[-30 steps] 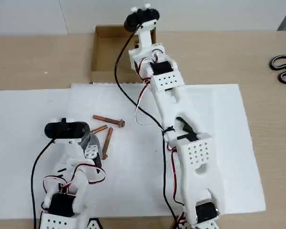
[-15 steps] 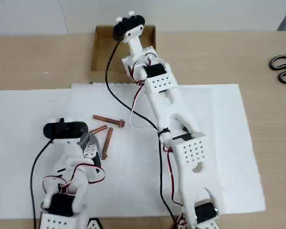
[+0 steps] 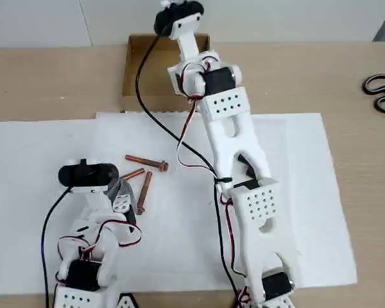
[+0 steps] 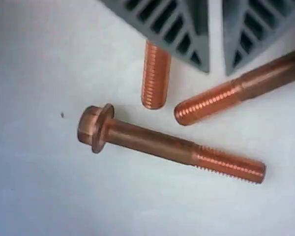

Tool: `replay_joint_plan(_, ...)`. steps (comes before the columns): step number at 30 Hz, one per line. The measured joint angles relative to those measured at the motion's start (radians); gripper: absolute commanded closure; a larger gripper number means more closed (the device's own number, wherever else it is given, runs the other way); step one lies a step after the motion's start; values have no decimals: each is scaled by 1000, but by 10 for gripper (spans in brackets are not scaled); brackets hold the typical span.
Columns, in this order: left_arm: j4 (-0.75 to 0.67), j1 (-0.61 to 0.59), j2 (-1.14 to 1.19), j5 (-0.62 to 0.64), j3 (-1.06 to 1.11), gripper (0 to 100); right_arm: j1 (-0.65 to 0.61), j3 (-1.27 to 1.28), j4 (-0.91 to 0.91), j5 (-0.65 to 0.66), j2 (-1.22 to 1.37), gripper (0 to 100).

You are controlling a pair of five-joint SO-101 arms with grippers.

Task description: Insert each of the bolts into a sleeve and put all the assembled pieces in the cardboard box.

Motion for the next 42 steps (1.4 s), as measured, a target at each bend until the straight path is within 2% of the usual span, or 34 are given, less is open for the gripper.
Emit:
replay_joint_plan(5, 0, 0, 0, 0, 0, 994, 0, -143, 284, -31, -2, 811)
replay_joint_plan(15, 0, 0, 0, 0, 0, 994, 5, -150, 350, -37, -12, 811)
replay_joint_plan(18, 0, 0, 0, 0, 0, 994, 5, -31, 351, -61, -95, 811)
replay_joint_plan(24, 0, 0, 0, 0, 0, 994, 5, 423, 348, -83, -394, 811)
replay_joint_plan(30, 0, 0, 0, 0, 0, 994, 66, 752, 348, 43, -546, 811)
replay_joint_plan(38, 0, 0, 0, 0, 0, 994, 212, 795, 348, 222, -535, 811)
replay_joint_plan(42, 0, 0, 0, 0, 0, 994, 239, 798, 348, 423, -488, 810)
